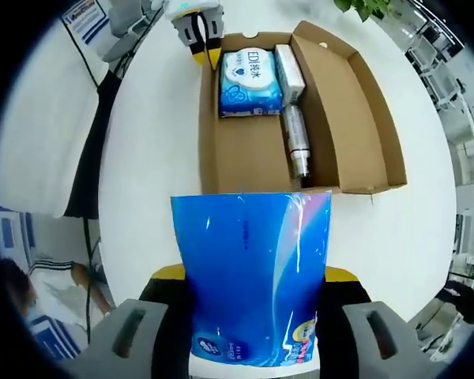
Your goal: Operate the shoe box by opening the lid, removing the specified soft item, and placing it in the target area until the item is outside and the box remains undamaged.
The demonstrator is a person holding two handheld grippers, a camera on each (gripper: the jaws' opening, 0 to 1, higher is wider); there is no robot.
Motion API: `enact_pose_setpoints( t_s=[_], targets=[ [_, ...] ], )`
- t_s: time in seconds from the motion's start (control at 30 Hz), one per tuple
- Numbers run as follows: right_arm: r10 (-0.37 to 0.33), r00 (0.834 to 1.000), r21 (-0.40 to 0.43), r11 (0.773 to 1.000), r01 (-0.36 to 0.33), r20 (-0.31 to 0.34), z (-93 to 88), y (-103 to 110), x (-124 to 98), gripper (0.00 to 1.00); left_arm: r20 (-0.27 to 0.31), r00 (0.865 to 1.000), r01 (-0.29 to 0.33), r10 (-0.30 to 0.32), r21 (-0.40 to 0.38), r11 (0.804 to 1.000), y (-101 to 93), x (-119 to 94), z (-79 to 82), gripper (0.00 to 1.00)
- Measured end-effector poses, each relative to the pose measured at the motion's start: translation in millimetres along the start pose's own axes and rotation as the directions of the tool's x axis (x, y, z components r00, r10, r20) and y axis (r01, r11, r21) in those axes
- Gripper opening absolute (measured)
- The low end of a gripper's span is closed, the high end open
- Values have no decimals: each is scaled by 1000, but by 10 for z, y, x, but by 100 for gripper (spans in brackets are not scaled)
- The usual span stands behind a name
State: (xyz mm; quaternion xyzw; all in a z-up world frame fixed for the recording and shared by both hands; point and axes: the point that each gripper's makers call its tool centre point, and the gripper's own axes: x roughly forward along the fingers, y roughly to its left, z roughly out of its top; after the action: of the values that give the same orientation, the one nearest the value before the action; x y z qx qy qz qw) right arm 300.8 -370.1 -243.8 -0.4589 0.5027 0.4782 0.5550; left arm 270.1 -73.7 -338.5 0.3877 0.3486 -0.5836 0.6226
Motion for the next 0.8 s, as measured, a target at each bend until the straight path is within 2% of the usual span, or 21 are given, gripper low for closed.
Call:
enact_pose_setpoints(
  t_s=[0.13,0.33,0.57,0.8],
  targets=[
    [3,1000,-4,1000,-3,-19,-88,-36,4,60,0,1000,0,0,-1,1000,2,4,3,1],
    [6,1000,-30,1000,-6,-20,-111,-106,6,60,0,1000,0,0,0,1000,3,3,10,1],
    [20,999,-59,998,-22,-28,-169,-137,217,60,-1,1000,0,0,-2,1000,9,7,11,1],
    [47,998,-39,998,-48,-32,-251,-125,385,61,-2,1000,-1,1,-3,1000,3,5,17,1]
  ],
)
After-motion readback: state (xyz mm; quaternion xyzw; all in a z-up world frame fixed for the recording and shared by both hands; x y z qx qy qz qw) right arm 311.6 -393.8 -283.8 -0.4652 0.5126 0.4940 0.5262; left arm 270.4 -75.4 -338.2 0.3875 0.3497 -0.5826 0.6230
